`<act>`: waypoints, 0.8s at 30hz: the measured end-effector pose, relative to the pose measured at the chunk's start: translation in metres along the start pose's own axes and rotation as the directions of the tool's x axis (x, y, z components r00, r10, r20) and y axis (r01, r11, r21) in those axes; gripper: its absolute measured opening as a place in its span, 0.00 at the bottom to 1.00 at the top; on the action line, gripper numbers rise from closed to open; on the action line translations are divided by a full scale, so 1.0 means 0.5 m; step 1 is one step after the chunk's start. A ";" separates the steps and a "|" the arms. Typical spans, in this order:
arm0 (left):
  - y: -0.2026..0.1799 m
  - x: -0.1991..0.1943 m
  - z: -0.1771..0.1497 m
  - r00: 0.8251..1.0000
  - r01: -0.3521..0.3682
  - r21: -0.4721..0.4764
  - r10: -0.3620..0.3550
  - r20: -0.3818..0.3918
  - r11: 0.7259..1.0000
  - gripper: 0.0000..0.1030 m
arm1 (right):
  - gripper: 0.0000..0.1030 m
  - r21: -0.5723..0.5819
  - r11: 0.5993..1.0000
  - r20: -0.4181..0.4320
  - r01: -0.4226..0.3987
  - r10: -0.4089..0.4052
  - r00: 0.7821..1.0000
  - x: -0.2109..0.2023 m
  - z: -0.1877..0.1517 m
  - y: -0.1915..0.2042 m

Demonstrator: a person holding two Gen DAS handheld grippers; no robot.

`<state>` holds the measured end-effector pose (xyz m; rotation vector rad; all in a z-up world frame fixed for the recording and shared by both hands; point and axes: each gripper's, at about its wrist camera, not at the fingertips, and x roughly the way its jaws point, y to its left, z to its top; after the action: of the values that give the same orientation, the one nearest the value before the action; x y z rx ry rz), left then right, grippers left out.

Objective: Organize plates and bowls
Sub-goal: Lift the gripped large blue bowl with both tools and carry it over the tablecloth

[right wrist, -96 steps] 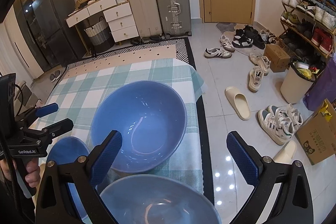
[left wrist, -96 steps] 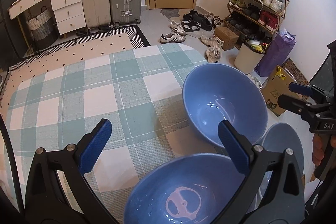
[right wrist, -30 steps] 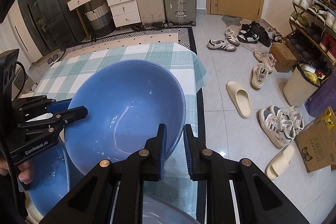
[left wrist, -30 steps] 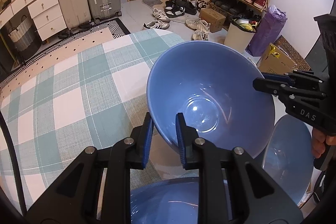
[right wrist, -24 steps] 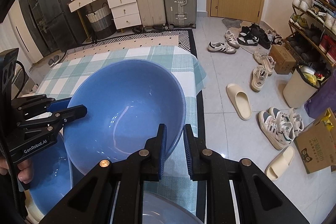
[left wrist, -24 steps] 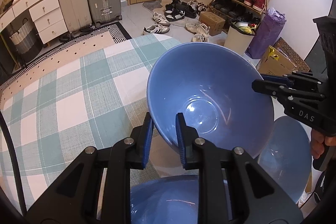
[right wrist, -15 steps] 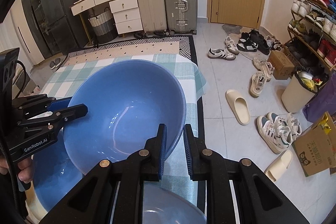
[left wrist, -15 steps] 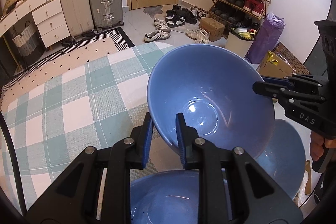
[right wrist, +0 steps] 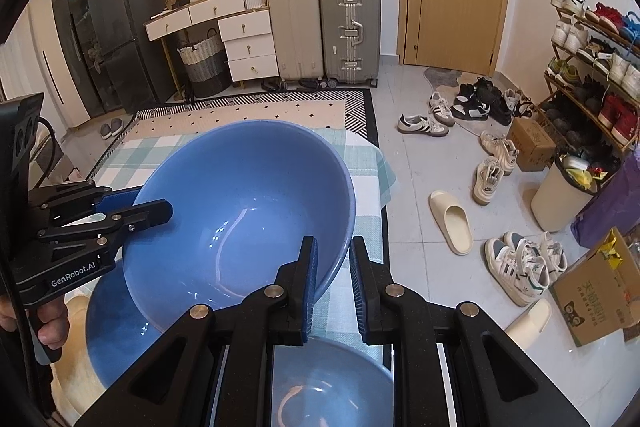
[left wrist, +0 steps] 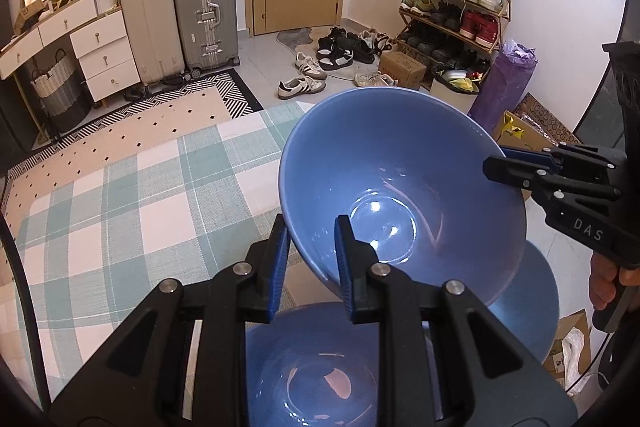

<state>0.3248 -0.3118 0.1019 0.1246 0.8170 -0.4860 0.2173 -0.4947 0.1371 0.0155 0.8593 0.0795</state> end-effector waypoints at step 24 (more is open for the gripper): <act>-0.036 -0.265 -0.056 0.996 -0.019 -0.015 0.020 0.085 1.000 0.18 | 0.16 -0.043 0.999 0.093 -0.010 0.014 0.996 -0.173 -0.022 0.109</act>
<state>0.2207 -0.2708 0.1802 0.0981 0.7355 -0.4644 0.1493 -0.4473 0.1980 -0.0153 0.7641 0.1076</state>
